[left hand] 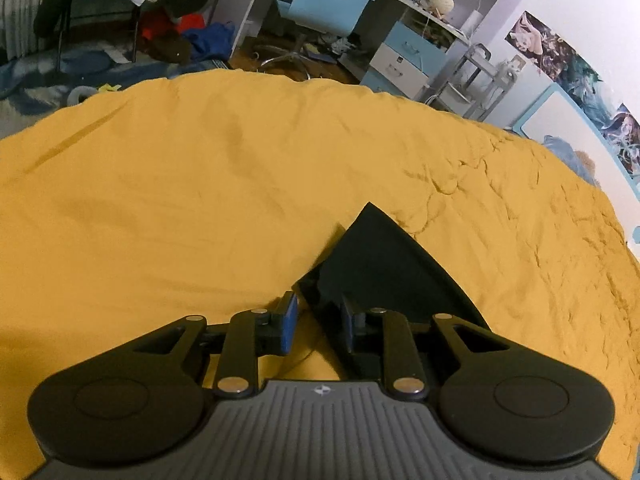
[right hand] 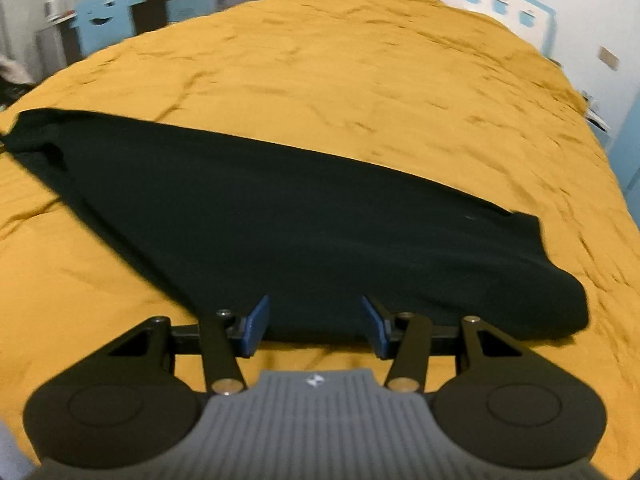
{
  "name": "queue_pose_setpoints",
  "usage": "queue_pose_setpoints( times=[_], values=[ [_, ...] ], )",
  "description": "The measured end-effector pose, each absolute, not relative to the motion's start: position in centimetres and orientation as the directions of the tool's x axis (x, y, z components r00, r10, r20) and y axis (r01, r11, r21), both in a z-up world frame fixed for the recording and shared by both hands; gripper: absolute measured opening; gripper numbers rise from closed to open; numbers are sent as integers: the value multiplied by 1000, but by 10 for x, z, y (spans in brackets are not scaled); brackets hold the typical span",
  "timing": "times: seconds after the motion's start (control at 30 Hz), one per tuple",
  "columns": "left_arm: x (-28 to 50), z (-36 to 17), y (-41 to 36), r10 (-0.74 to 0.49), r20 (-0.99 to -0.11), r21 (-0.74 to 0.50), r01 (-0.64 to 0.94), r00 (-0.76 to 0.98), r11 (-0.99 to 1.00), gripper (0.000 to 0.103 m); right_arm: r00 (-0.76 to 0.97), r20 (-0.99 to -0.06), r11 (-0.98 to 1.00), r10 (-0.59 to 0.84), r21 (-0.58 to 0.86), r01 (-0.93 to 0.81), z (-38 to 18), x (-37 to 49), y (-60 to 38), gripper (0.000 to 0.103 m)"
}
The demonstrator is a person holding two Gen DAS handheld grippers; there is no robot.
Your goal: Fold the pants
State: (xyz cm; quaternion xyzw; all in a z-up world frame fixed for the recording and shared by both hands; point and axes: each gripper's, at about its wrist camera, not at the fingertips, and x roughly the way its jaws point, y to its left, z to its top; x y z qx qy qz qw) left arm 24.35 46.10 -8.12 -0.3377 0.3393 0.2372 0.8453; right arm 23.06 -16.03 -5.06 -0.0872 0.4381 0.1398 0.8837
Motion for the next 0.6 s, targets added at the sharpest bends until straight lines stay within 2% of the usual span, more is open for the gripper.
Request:
queue_pose_setpoints(
  times=[0.07,0.17,0.27,0.3,0.33,0.37,0.4,0.6],
  values=[
    [243,-81,463,176,-731,-405,-628,659,665,14,563,-805,928,187,-44,-370,-53,226,-144,47],
    [251,-82,459,179,-726,-405,-623,664,669,4,555,-814,894,170,-109,-435,-63,222,-121,45],
    [256,-79,461,182,-722,-401,-618,668,676,2,561,-813,861,158,-165,-481,-71,224,-107,38],
    [258,-78,461,184,-721,-398,-616,668,680,1,560,-813,854,161,-170,-492,-72,226,-106,31],
    [262,-76,461,185,-720,-393,-614,668,685,1,556,-814,847,166,-171,-504,-73,229,-105,20],
    [266,-73,460,189,-719,-384,-609,669,694,1,548,-818,842,171,-167,-512,-73,231,-105,4],
    [269,-70,460,194,-717,-375,-605,670,702,1,547,-819,845,173,-162,-510,-71,233,-107,0],
    [290,-44,463,202,-693,-351,-570,692,743,0,581,-795,889,176,-125,-441,-43,251,-129,0]
  ],
)
